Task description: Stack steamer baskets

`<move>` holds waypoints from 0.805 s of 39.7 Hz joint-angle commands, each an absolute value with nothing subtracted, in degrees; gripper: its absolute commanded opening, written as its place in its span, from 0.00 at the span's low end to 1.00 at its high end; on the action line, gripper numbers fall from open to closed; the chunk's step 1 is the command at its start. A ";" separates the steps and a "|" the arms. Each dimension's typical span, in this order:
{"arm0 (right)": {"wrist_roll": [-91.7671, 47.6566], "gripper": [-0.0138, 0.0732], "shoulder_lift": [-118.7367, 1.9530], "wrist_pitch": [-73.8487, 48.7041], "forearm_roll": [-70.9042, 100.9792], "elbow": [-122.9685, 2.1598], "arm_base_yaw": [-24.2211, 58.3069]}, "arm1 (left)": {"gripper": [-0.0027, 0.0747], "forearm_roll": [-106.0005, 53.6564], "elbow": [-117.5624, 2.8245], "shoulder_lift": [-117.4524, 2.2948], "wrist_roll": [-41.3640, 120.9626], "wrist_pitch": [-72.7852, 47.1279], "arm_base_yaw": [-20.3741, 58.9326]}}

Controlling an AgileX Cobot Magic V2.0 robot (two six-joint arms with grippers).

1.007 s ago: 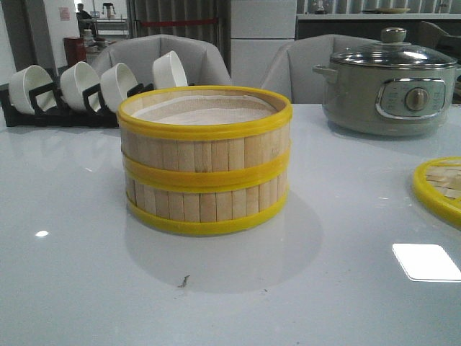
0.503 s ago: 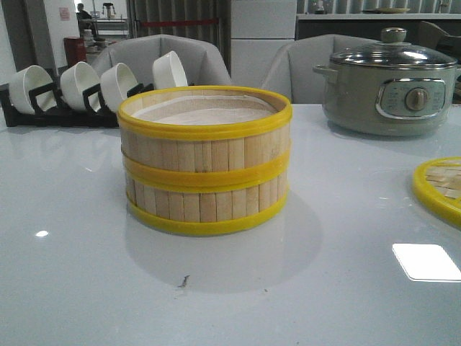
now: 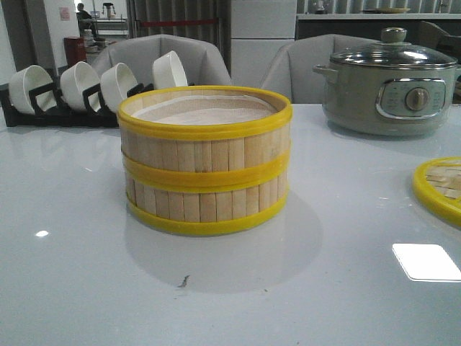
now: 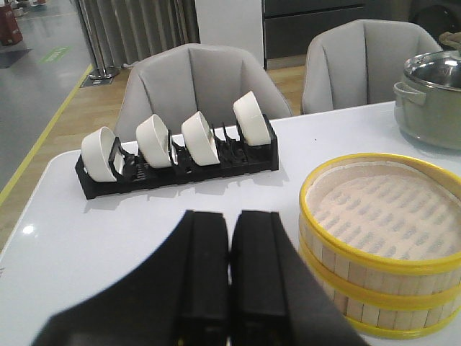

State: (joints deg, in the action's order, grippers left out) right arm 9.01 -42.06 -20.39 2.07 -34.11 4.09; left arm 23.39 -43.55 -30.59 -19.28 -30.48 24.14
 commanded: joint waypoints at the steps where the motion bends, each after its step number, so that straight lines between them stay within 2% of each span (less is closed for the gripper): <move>1: 8.69 0.40 -42.16 -16.41 1.34 -36.16 4.09 | 0.15 24.13 -45.11 -31.07 -19.14 -25.41 24.55; 11: 8.69 0.40 -42.16 -16.27 1.39 -36.16 4.09 | 0.15 24.13 -45.11 -31.07 -19.14 -25.41 24.55; 26: 8.69 0.41 -42.98 -23.74 1.39 -36.22 3.98 | 0.15 24.13 -45.11 -31.07 -19.14 -25.41 24.55; 28: 8.69 0.42 -43.80 -23.75 1.21 -36.34 3.98 | 0.15 24.13 -45.11 -31.07 -19.14 -25.41 24.55; 32: 8.69 0.52 -47.54 -23.13 -0.43 -36.34 3.91 | 0.15 24.13 -45.11 -31.07 -19.14 -25.41 24.55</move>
State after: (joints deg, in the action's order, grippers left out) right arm 9.01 -44.81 -27.40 1.49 -34.19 4.09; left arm 23.39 -43.55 -30.59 -19.28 -30.48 24.14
